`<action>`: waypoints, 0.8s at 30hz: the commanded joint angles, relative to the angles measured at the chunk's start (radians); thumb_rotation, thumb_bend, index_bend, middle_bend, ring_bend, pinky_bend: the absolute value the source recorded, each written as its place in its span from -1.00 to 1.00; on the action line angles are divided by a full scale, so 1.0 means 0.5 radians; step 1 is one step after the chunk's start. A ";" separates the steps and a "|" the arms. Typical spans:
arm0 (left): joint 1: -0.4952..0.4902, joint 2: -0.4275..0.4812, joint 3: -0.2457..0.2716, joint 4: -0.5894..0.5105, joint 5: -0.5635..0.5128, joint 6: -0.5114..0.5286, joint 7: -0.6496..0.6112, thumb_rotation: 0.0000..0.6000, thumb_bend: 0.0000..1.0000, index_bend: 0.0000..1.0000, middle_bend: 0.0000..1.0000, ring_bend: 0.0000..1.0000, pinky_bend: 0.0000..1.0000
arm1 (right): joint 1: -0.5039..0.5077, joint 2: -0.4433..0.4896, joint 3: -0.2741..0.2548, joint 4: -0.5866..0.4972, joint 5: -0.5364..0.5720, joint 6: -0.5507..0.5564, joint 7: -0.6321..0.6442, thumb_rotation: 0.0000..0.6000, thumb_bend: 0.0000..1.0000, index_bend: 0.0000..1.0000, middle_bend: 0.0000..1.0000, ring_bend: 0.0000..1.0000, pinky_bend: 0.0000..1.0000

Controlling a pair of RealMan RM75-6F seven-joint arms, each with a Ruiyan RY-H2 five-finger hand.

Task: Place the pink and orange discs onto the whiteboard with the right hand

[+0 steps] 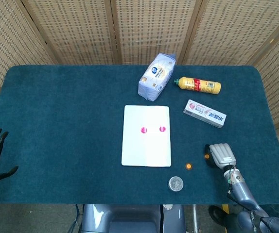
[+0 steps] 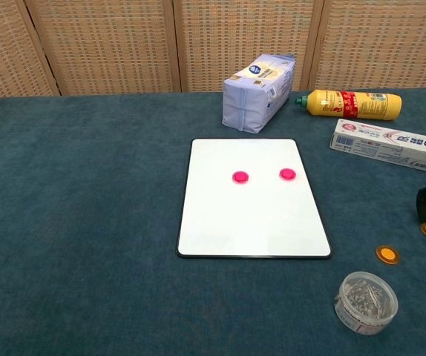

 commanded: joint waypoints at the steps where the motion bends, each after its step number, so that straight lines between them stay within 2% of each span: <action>1: 0.000 0.000 0.000 0.000 0.000 0.000 0.001 1.00 -1.00 -1.00 -1.00 -1.00 -1.00 | 0.003 0.010 0.021 -0.019 -0.009 0.001 0.021 1.00 -0.25 -0.07 0.85 0.86 1.00; 5: -0.002 0.000 0.001 -0.006 0.001 -0.003 0.008 1.00 -1.00 -1.00 -1.00 -1.00 -1.00 | 0.063 0.043 0.097 -0.114 -0.022 0.000 -0.008 1.00 -0.22 -0.07 0.85 0.86 1.00; 12: -0.008 0.004 -0.001 -0.010 -0.005 -0.016 0.002 1.00 -1.00 -1.00 -1.00 -1.00 -1.00 | 0.308 0.002 0.309 -0.373 0.121 -0.094 -0.310 1.00 -0.22 -0.07 0.85 0.86 1.00; 20: -0.007 0.012 -0.003 -0.005 -0.023 -0.030 -0.026 1.00 -1.00 -1.00 -1.00 -1.00 -1.00 | 0.659 -0.297 0.526 -0.410 0.607 -0.113 -0.798 1.00 -0.22 -0.07 0.85 0.86 1.00; 24: -0.005 0.015 -0.004 -0.003 -0.028 -0.031 -0.037 1.00 -1.00 -1.00 -1.00 -1.00 -1.00 | 0.810 -0.451 0.575 -0.328 0.839 -0.095 -0.966 1.00 -0.22 -0.07 0.85 0.86 1.00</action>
